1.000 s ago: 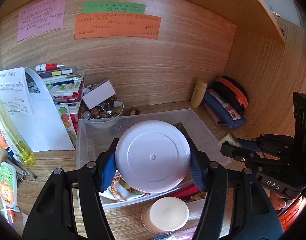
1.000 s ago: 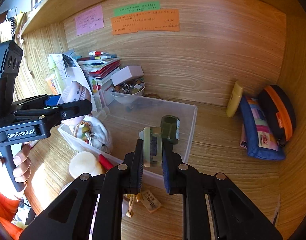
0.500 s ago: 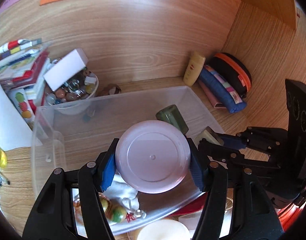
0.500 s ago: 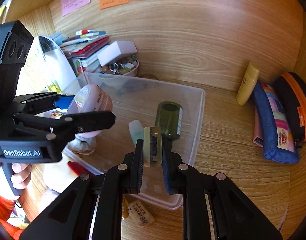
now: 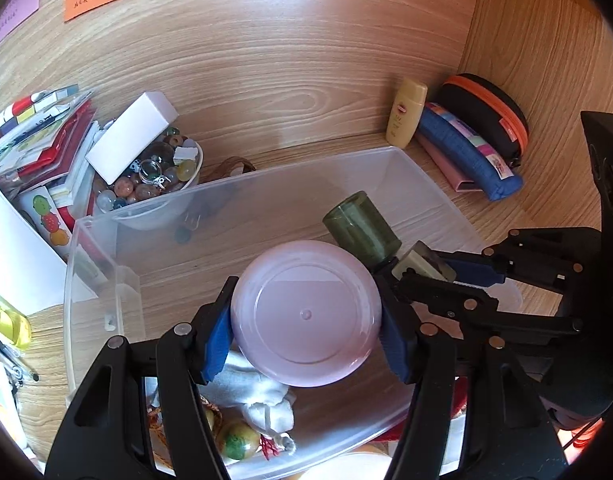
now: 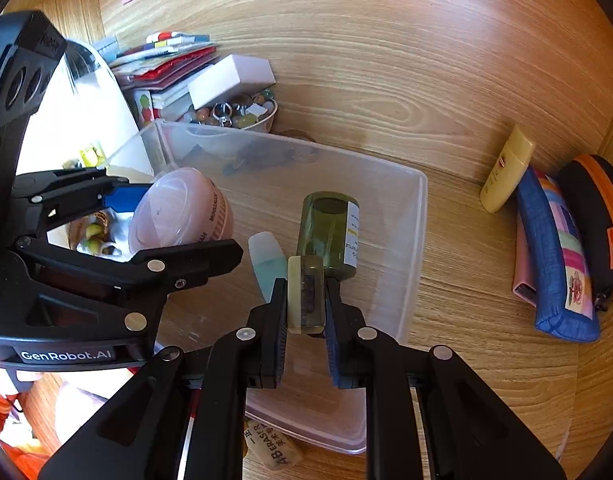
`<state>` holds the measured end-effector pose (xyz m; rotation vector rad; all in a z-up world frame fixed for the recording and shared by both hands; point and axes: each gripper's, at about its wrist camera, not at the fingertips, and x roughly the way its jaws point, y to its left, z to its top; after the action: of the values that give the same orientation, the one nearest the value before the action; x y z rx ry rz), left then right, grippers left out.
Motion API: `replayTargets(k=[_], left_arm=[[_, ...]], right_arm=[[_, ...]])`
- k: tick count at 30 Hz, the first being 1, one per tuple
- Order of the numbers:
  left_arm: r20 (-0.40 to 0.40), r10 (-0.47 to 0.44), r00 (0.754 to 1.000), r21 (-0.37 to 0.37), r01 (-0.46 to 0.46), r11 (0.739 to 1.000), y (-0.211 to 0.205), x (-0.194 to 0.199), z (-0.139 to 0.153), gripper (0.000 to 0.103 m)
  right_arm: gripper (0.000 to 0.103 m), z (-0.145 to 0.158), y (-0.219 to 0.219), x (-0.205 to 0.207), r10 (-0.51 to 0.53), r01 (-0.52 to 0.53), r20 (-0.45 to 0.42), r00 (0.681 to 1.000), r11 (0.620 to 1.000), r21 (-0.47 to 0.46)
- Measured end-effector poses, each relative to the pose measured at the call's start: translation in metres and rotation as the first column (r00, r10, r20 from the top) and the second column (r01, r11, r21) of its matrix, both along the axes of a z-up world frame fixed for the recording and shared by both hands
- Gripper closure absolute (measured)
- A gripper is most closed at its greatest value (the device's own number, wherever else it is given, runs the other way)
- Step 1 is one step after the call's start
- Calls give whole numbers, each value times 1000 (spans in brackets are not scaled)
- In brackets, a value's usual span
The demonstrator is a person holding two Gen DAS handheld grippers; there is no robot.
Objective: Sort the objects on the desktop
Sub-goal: 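Lower the pink container into the box with the left tool while the right tool lowers the eraser there, then open both tools and withdraw them from the clear box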
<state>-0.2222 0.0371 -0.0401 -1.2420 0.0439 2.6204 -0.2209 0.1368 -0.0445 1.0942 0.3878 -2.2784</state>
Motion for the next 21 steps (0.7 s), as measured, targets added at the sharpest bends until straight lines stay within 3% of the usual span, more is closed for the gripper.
replayTargets(k=[7,16,19,21], left_arm=[[-16,5,1000,-34,-6,999,1,0,-2,40],[-11,-6,1000,-4,6,1000,3,6,6,36],[-29,2,1000,0,-2,1000,5,11,11,29],[-35,1,999,3,-1,1000,5,14,14,29]], right_arm=[[88,2,-2,7,0,3,-57,998,999,42],[86,12,6,16,4,-3,-71,997,1000,17],[79,17,10,21,-6,7,-84,996,1000,9],[69,20,15,25,-18,18,-98,995,1000,-1]])
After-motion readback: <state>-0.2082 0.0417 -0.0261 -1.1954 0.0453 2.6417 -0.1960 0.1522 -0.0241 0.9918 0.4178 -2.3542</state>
